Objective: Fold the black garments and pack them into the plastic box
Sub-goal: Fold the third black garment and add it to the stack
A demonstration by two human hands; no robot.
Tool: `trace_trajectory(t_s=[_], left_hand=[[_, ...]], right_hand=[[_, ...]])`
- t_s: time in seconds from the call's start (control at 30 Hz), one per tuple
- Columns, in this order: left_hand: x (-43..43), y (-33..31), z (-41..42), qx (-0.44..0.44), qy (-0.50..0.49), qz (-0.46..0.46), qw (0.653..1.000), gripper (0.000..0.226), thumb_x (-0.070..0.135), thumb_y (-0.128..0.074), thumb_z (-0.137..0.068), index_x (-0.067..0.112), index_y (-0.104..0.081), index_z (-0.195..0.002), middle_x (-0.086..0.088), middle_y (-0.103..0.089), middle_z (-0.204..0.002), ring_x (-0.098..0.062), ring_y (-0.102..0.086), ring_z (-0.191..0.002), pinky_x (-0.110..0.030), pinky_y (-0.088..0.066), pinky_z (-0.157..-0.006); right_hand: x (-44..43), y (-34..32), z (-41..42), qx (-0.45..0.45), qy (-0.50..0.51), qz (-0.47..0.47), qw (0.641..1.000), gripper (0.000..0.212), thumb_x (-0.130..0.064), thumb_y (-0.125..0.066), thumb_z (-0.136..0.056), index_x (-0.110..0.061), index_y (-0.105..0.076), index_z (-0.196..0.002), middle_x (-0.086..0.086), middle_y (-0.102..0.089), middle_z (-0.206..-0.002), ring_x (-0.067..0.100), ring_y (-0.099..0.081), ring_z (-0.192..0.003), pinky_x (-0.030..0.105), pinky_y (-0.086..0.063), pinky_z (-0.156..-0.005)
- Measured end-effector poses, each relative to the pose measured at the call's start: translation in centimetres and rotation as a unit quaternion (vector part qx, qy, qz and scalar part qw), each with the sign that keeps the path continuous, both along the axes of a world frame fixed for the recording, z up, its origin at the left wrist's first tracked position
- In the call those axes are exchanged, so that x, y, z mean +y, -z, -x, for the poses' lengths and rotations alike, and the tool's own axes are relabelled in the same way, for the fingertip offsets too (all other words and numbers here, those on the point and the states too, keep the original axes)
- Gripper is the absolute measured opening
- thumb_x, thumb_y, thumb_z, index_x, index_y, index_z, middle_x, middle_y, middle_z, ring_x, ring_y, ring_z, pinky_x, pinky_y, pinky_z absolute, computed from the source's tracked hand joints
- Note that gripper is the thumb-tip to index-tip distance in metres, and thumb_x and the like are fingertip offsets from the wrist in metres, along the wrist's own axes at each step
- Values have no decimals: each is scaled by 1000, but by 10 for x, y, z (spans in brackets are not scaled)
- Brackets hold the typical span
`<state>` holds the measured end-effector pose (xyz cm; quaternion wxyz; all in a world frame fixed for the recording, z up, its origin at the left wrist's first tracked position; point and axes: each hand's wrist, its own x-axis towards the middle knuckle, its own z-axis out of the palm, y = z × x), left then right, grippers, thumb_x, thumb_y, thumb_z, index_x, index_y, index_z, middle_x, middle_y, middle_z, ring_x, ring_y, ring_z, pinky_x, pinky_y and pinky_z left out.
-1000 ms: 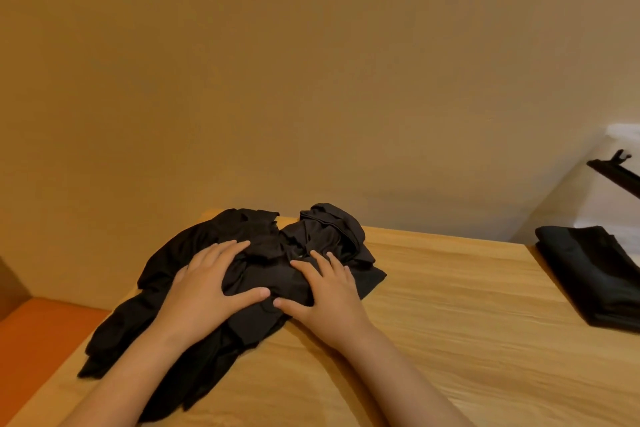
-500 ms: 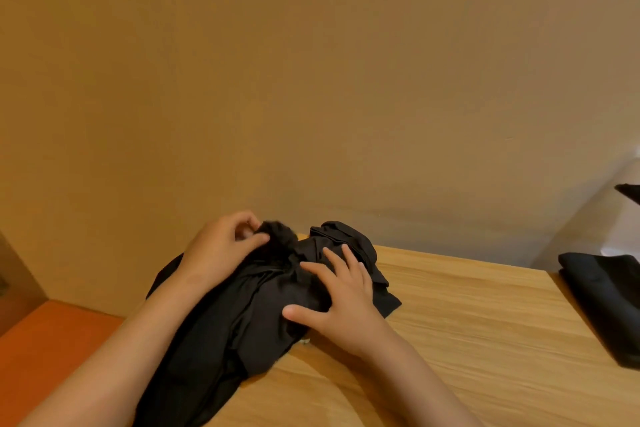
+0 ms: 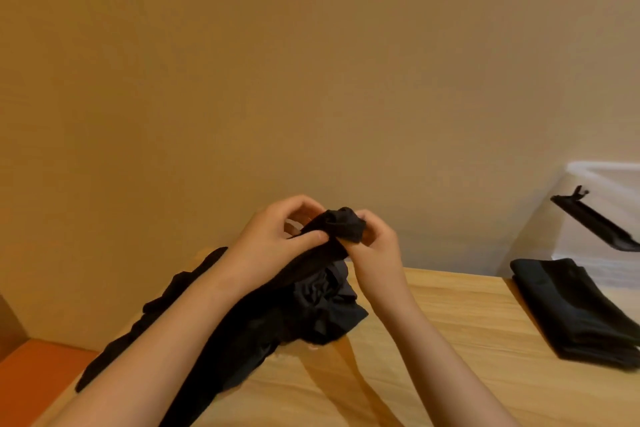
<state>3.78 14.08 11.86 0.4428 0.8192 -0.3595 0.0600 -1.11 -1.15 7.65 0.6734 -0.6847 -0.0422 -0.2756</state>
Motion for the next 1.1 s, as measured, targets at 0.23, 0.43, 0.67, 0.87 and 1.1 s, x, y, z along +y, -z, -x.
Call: trace_trajectory(t_s=[0.23, 0.43, 0.67, 0.87, 1.1], left_hand=[[1, 39, 23, 40, -28, -175, 983, 41, 29, -72, -85, 39, -54, -121, 22, -63, -106, 4, -61, -97, -30, -55, -86], [-27, 40, 35, -16, -56, -190, 980, 16, 27, -66, -90, 37, -61, -102, 16, -67, -95, 0, -63, -88, -34, -56, -79], [-102, 14, 62, -3, 31, -116, 993, 18, 27, -57, -97, 30, -71, -86, 12, -70, -85, -1, -64, -84, -29, -54, -79], [-156, -11, 98, 77, 112, 19, 991, 27, 23, -46, -102, 18, -72, -98, 0, -73, -93, -14, -68, -88, -29, -53, -76], [-151, 35, 107, 120, 117, -134, 977, 27, 32, -70, -87, 33, -61, -112, 5, -63, -104, -8, -60, -95, -15, -46, -76]], right_hand=[[-45, -8, 47, -9, 110, -29, 993, 12, -5, -57, -93, -8, -61, -82, 0, -58, -74, 4, -50, -67, 18, -43, -62], [-110, -25, 96, -44, 228, -96, 968, 12, -15, -54, -95, -17, -60, -84, 3, -57, -81, 16, -53, -78, 34, -45, -71], [-173, -32, 142, -35, 314, -83, 945, 15, -18, -58, -95, -10, -55, -82, 6, -55, -77, 17, -50, -71, 32, -40, -66], [-204, -26, 179, -25, 322, -69, 944, 29, -19, -65, -91, -14, -57, -118, 0, -66, -105, 13, -64, -98, 31, -54, -83], [-212, -7, 201, 18, 324, 9, 946, 25, -24, -71, -85, -26, -62, -108, -9, -67, -103, 7, -62, -99, 32, -53, -86]])
